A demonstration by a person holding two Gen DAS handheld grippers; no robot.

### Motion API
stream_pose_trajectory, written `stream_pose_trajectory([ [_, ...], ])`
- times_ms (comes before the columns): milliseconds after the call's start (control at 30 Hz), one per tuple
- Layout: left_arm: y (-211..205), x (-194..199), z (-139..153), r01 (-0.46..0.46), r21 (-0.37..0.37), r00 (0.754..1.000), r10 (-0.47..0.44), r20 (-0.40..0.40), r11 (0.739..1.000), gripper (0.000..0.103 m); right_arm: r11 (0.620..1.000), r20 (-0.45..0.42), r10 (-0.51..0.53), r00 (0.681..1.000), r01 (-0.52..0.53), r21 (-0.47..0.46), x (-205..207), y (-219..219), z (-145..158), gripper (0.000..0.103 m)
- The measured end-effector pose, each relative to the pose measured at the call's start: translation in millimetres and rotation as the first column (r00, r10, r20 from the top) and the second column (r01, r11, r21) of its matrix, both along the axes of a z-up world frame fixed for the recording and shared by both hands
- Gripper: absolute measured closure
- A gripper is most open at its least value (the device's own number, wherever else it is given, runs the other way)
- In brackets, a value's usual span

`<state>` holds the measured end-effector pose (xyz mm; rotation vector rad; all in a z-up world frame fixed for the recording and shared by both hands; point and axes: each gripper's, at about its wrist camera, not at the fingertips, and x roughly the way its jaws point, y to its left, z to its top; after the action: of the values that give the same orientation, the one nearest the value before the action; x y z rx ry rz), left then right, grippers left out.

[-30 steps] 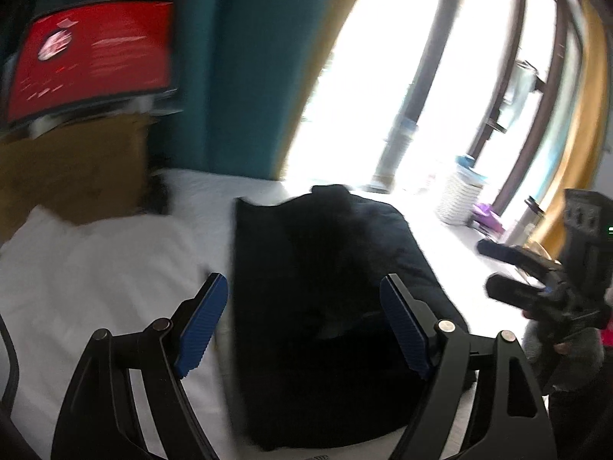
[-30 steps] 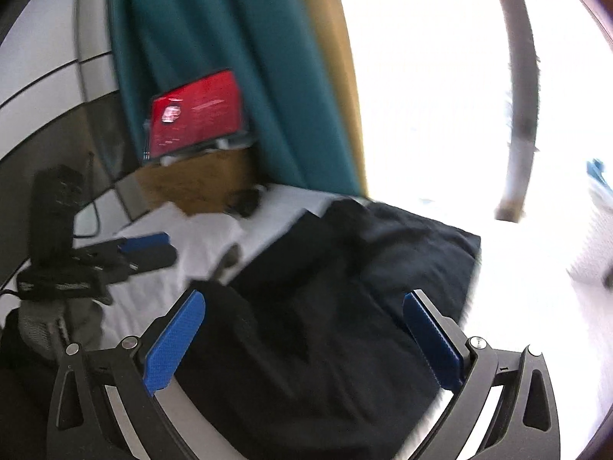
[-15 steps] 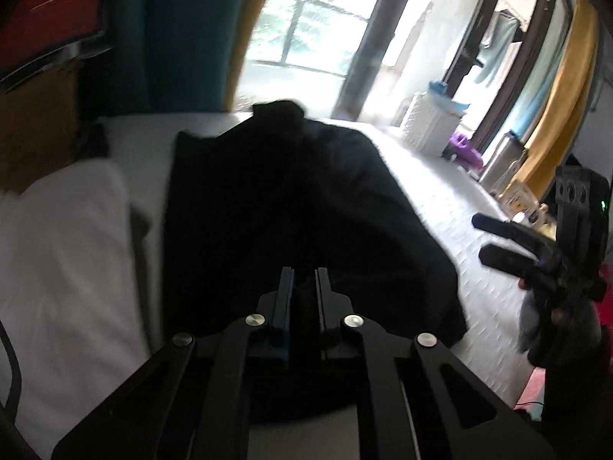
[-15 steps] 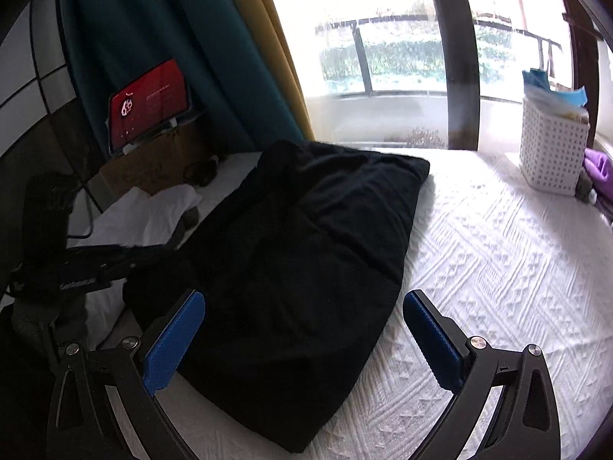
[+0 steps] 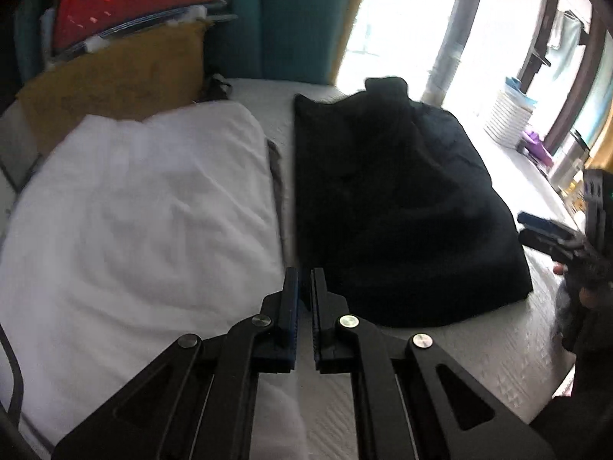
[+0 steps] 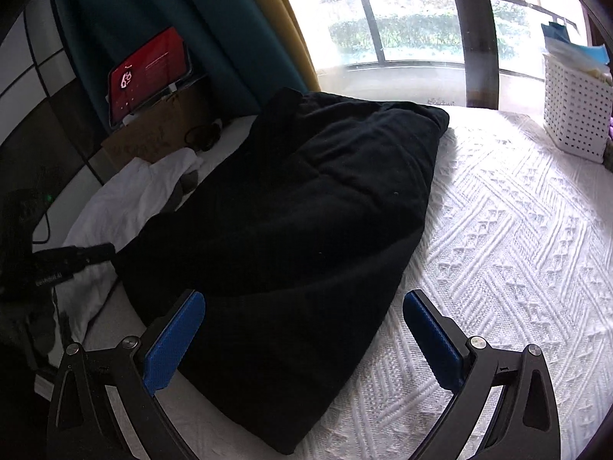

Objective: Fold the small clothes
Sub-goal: 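Grasp the folded black shirt bundle with the left gripper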

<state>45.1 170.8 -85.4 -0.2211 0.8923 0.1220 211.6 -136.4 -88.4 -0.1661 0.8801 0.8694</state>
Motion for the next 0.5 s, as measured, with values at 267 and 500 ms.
stream_pose_trajectory([
  [267,-32,50,45,0.096,0.096,0.985,-0.109,0.131,0.991,0.036,0.999,0.028,-0.024,0.999,0.023,0.034,18,-11,15,0.0],
  [500,-79,125,57,0.28,0.21,0.941,-0.311,0.134,0.937,0.036,0.998,0.076,-0.048,0.996,0.044,0.051,47,-12,38,0.0],
])
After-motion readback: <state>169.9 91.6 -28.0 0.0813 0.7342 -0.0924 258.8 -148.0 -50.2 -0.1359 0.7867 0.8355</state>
